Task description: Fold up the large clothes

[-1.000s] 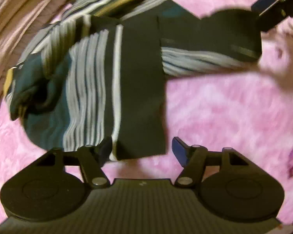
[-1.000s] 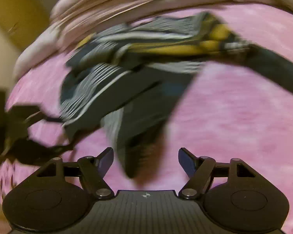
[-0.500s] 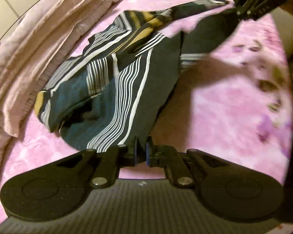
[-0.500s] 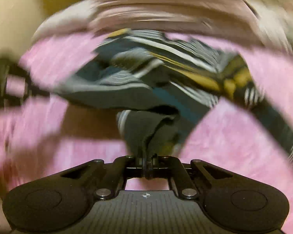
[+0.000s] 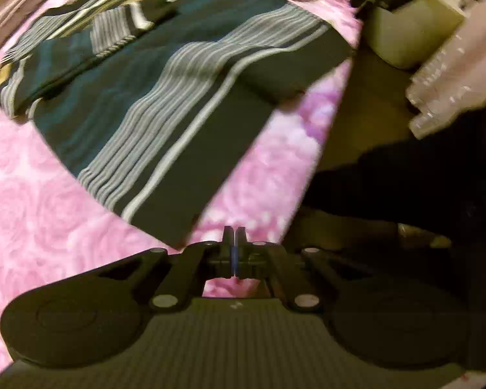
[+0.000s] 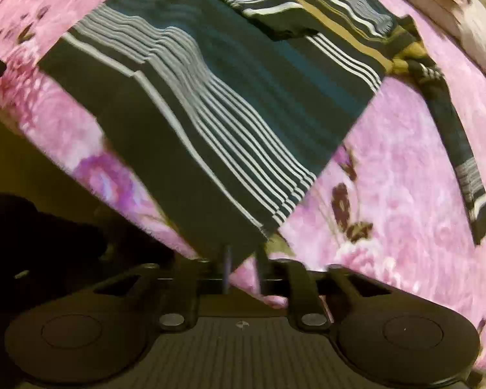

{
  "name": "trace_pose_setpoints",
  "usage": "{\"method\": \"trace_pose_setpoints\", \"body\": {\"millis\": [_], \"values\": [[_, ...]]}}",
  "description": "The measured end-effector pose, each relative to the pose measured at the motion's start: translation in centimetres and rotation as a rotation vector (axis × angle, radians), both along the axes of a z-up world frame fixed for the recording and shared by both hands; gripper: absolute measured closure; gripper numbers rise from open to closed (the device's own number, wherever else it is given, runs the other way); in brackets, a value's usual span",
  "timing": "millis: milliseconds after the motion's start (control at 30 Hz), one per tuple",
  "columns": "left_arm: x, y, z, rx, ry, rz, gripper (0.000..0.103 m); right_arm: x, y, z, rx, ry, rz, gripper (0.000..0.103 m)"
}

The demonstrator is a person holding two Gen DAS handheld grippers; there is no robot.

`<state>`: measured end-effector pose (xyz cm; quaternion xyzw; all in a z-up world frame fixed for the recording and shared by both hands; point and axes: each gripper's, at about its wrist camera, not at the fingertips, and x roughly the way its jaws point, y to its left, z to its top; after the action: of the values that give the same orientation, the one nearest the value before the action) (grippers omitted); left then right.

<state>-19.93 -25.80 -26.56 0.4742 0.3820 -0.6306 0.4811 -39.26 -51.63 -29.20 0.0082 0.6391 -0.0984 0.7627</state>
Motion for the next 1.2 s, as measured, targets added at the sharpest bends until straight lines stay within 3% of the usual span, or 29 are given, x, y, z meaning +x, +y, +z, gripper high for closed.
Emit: {"method": "trace_pose_setpoints", "body": {"millis": [33, 100, 133, 167, 333, 500, 567, 600, 633, 700, 867, 933, 1100, 1167, 1200], "values": [[0.6, -0.6, 0.2, -0.011, -0.011, 0.034, 0.098, 0.2, -0.3, 0.3, 0.002, -0.022, -0.025, 0.05], [2.0, -1.6, 0.4, -0.028, -0.027, 0.117, 0.09, 1.1, -1.4, 1.0, 0.014, -0.059, -0.079, 0.046], [3.0, -1.9, 0.2, -0.028, -0.03, 0.168, 0.077, 1.6, -1.7, 1.3, 0.025, -0.081, -0.116, 0.045], [4.0, -2.4, -0.2, -0.024, -0.028, 0.227, 0.072, 1.8, -2.1, 1.5, 0.045, -0.113, -0.169, 0.045], [8.2, -3.8, -4.3, 0.018, 0.065, 0.525, 0.064, 1.2, -4.7, -1.1, 0.154, -0.185, -0.444, 0.044], [8.6, -3.6, -9.1, 0.074, 0.117, 0.651, 0.06, -0.5, -6.1, -4.7, 0.226, -0.191, -0.6, 0.044], [8.2, -3.5, -9.1, 0.052, 0.109, 0.657, 0.06, -0.9, -6.3, -6.0, 0.296, -0.203, -0.642, 0.045], [8.2, -3.5, -8.9, 0.044, 0.111, 0.648, 0.077, -1.0, -6.3, -6.5, 0.324, -0.199, -0.659, 0.055], [8.2, -3.5, -8.7, 0.041, 0.131, 0.642, 0.098, -1.1, -6.2, -6.7, 0.318, -0.186, -0.671, 0.082], [8.3, -3.3, -7.9, 0.032, 0.144, 0.633, 0.098, -1.4, -6.7, -6.3, 0.335, -0.16, -0.681, 0.101], [8.2, -1.0, -2.4, -0.014, 0.148, 0.582, 0.098, -3.7, -7.4, -0.7, 0.253, -0.138, -0.628, 0.103], [8.1, -0.3, -1.4, -0.007, 0.168, 0.576, 0.098, -4.6, -7.2, -0.4, 0.237, -0.098, -0.62, 0.103], [6.8, -1.0, -5.0, 0.084, 0.179, 0.59, 0.096, -3.8, -6.8, -3.8, 0.22, -0.001, -0.652, 0.102], [6.8, -1.0, -5.7, 0.131, 0.15, 0.589, 0.095, -2.6, -6.6, -3.7, 0.151, 0.026, -0.621, 0.093], [7.0, -0.8, -5.4, 0.142, 0.123, 0.572, 0.094, -2.1, -6.6, -3.5, 0.115, 0.023, -0.596, 0.08]]}}
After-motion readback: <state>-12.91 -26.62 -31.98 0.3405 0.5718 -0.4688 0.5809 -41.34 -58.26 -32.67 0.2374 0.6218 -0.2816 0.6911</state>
